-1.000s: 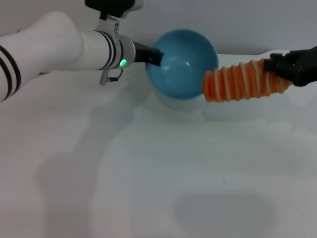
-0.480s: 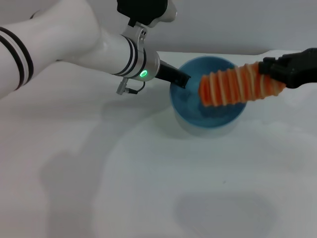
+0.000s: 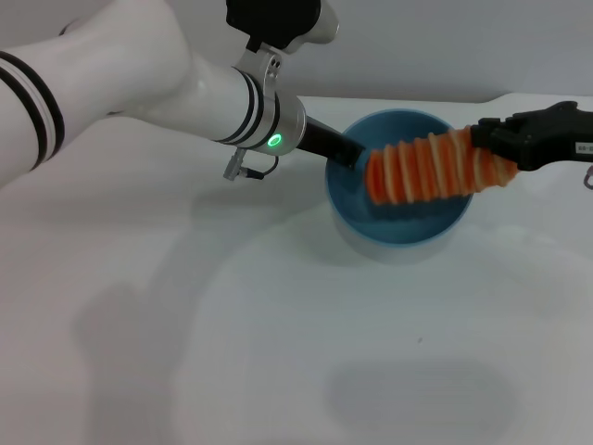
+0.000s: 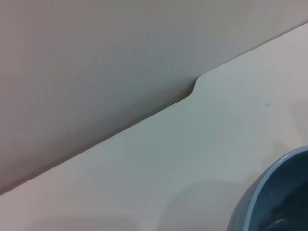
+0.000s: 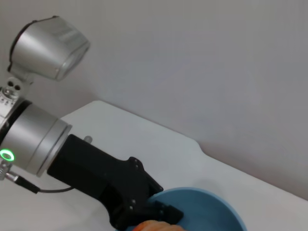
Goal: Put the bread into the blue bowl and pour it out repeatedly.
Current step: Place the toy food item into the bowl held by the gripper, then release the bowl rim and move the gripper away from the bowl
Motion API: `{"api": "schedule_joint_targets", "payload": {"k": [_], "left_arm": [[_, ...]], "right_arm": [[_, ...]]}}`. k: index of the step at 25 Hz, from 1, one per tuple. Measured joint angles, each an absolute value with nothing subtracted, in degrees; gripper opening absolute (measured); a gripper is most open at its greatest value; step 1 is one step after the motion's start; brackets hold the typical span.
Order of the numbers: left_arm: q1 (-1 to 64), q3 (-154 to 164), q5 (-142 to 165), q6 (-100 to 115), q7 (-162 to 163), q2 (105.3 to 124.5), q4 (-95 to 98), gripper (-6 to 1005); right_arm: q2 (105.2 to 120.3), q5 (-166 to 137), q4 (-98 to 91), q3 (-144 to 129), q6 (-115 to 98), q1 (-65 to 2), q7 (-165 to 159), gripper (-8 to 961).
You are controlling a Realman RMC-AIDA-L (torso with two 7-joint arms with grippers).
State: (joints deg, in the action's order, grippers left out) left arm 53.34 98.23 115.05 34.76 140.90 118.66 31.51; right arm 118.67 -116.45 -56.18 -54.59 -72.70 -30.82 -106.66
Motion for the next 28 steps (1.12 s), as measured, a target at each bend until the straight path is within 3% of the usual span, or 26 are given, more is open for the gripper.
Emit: {"api": "schedule_joint_targets", "payload": {"k": [7,13,15,21,28], "left_arm": [[53.0,98.2,115.0,34.3,141.2,118.66,31.6,-2],[53.0,98.0,114.9,33.6,141.2,118.67,31.7,-1],[52.9,97.9,114.9,32.7,141.2,118.68,31.5,-1],[52.6,98.1,115.3,30.5,141.2,118.3,30.9,-2],[56.7,95.4,121.1,34.8,147.7,117.58,25.3,-1]], "right_arm": [[118.65,-116.3,-53.3,-54.6,-71.8,-32.3,-105.8,106],[118.77,-114.2,-53.1,-54.6,-72.1,-32.2,-104.4,164],[118.73,-112.4,-54.3,-54.3,-72.3,-31.5,-104.4,414],[118.69,-104.4,-62.8,-52.1,-72.0,-25.4,-104.4,656],[118.89,-102.7,-61.4,-46.3,-71.1,-22.0,-99.4,679]]}}
